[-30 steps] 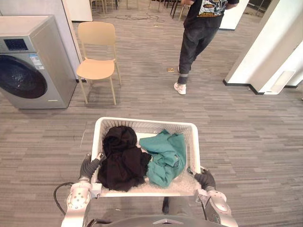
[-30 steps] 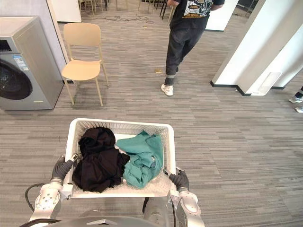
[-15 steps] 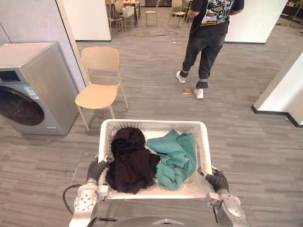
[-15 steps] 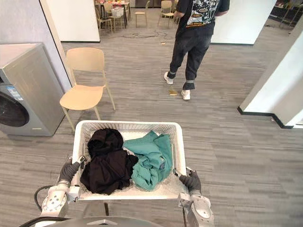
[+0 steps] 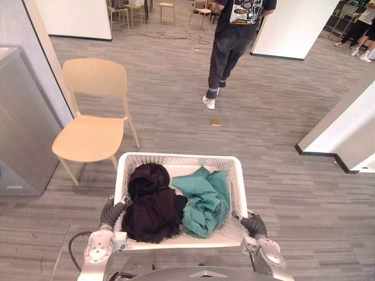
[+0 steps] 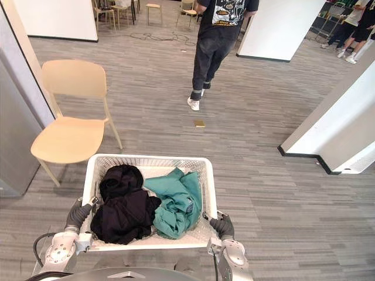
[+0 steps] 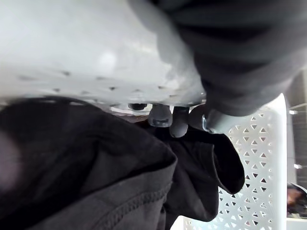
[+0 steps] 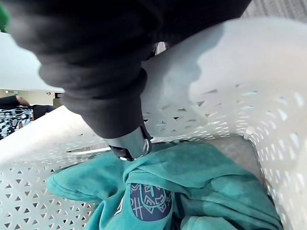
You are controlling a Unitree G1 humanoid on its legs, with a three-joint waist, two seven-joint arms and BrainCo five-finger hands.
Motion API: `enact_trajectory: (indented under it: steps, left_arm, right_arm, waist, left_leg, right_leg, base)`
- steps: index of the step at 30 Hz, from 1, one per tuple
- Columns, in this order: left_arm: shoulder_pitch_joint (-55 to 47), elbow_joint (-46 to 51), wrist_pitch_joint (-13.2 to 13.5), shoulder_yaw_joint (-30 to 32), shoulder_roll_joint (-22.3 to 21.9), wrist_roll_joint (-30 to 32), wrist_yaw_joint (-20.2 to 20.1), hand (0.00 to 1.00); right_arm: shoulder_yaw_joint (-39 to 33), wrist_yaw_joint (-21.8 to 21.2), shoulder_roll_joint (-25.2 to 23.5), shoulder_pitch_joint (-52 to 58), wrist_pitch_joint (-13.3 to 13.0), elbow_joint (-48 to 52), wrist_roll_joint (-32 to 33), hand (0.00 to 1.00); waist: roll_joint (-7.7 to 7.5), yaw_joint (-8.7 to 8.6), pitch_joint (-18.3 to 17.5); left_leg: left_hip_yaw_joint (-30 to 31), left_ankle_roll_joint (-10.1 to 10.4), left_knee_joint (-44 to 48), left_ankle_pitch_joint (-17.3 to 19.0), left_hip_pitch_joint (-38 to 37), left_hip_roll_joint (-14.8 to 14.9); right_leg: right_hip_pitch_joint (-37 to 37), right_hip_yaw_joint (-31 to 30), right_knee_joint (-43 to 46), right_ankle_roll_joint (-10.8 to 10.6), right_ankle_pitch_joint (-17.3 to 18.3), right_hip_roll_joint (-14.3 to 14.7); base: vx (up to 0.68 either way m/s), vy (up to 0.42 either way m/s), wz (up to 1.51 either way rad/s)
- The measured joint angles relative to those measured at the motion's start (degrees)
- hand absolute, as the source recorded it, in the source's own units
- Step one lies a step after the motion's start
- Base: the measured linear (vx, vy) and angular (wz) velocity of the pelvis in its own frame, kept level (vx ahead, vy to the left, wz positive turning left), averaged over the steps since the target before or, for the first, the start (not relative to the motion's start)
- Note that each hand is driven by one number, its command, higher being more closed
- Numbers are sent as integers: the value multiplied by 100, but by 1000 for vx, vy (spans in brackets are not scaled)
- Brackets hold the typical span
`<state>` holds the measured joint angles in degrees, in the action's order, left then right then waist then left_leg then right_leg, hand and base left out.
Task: Pick up the laundry basket with both hands and put the clothes into the washing machine.
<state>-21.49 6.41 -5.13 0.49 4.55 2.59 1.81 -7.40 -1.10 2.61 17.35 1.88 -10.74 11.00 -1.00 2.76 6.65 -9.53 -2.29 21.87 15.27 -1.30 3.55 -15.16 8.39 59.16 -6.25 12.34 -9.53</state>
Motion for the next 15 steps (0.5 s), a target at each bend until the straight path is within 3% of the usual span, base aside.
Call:
enact_trajectory:
  steps: [1, 2, 4, 6, 7, 8, 9, 11, 12, 13, 15]
  left_arm:
    - [60, 66, 36, -59, 4, 2, 0, 100]
    - [100, 104, 37, -63, 5, 1, -4, 100]
    - [199, 107, 35, -49, 6, 0, -34, 100]
    - [189, 97, 34, -44, 3, 6, -97, 100]
    - [138, 90, 33, -65, -6, 6, -106, 100]
    - [72, 67, 32, -80, -30, 5, -121, 100]
    - [35, 64, 32, -88, -102, 4, -125, 100]
    - [28, 64, 33, -59, -202, -1, -121, 100]
    - [24, 63, 32, -57, -237, -8, -128, 100]
    - [-17, 51, 31, -64, -314, -8, -139, 100]
    - [-22, -38, 31, -64, -326, -9, -148, 100]
  right_arm:
    - [-60, 0, -21, 95, -46, 204, 38, 100]
    - [-80, 1, -35, 103, -51, 286, 43, 100]
    - [-99, 6, -36, 100, -73, 374, 42, 100]
    - [-83, 16, -25, 265, -52, 470, 42, 100]
    - [-61, 17, 19, 299, -37, 504, 42, 100]
    - [-43, 17, 40, 335, -25, 522, 40, 100]
    - [-30, 20, 97, 345, -16, 543, 40, 100]
    - [-10, 21, 202, 289, -14, 581, 42, 100]
    - [6, 21, 273, 272, -10, 601, 43, 100]
    - [6, 22, 357, 285, 4, 622, 53, 100]
    - [8, 30, 355, 285, 49, 615, 63, 100]
  waist:
    - [131, -75, -43]
    - [147, -66, -30]
    - [109, -54, -37]
    - [-9, -84, -129]
    - [35, -96, -191]
    - [147, -98, -312]
    - [273, -76, -481]
    - [385, -50, -479]
    - [451, -32, -435]
    - [552, 46, -358]
    - [582, 76, -337]
  left_leg:
    - [136, 66, 9, 132, -46, 115]
    - [166, 101, 21, 220, -109, 129]
    - [293, 311, 306, 652, -333, 205]
    - [518, 535, 479, 1037, -594, 233]
    - [599, 609, 466, 1196, -756, 368]
    - [631, 702, 342, 1234, -914, 580]
    - [729, 721, 651, 1070, -863, 815]
    - [1036, 671, 1770, 529, -314, 1010]
    - [1207, 720, 2502, 48, 41, 1071]
    - [1418, 786, 3685, -715, 594, 1239]
    - [1407, 732, 4465, -677, 1001, 1282]
  right_leg:
    - [-3, 454, -1342, 100, 32, -44]
    - [-8, 639, -1973, 161, -15, -102]
    - [58, 995, -3672, 365, -566, -271]
    - [130, 786, -3643, 434, -895, -339]
    - [139, 780, -3336, 403, -1042, -257]
    - [156, 858, -3112, 395, -841, -107]
    - [204, 1027, -3036, 454, -568, 94]
    - [384, 1149, -3065, 552, -327, 311]
    - [514, 1158, -3084, 625, -257, 419]
    - [823, 1194, -3248, 762, -149, 624]
    - [1179, 1189, -3486, 855, -67, 759]
  base:
    - [330, -114, 36]
    - [333, -156, 35]
    - [328, -209, 31]
    - [438, -335, 57]
    - [495, -380, 49]
    - [525, -326, 28]
    - [522, -327, 19]
    - [498, -358, 5]
    - [432, -303, -16]
    - [426, -243, -25]
    - [409, -126, -22]
